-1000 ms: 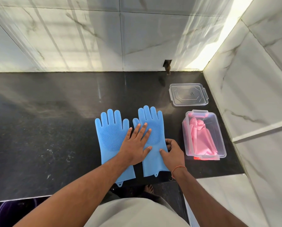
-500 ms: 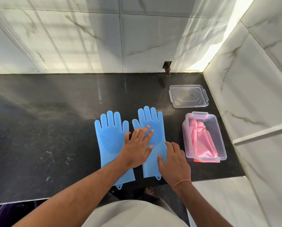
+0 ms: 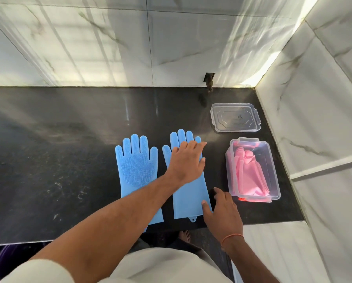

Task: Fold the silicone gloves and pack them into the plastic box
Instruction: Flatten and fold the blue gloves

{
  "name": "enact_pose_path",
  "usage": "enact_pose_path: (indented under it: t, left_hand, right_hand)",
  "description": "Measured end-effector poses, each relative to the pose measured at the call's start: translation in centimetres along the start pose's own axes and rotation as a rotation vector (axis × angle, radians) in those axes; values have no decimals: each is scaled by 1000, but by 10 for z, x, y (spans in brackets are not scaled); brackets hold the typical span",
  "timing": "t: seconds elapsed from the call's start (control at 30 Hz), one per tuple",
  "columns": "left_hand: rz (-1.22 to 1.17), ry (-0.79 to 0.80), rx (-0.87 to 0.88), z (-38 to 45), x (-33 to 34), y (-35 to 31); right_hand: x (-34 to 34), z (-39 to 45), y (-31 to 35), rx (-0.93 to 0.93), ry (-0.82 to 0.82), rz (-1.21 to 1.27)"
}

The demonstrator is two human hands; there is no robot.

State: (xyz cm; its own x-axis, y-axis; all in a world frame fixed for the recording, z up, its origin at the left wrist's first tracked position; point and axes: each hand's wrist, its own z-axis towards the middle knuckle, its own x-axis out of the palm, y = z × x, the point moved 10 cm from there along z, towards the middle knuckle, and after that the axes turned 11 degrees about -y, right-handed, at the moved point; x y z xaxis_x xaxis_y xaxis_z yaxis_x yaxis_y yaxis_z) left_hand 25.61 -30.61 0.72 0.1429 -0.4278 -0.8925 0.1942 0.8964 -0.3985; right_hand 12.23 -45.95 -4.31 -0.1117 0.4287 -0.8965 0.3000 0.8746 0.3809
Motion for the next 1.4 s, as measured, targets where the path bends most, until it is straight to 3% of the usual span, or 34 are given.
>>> enact_pose_path:
  t: [0.3,0.57,0.77,0.87,1.1,1.4]
  left_hand:
    - [167,77,-192,39,20,19]
    - [124,80,-277,47,26,23]
    - [-141,22,-400,35,16,46]
    - [-336,-34,-552,24,5,74]
    - [-807,-205,-798,-9,-29,138]
    - [-1086,-284,-1075,-67,-65,226]
  right_hand:
    - [3,1,-12,-31,32,11]
    - [13,4,-7,-47,66,55]
    - [10,0,6,-91,12,152]
    - [5,-8,25,-165,-29,271]
    - [4,-32,95,-426,-69,390]
    - [16,-79,171,-734,-89,359]
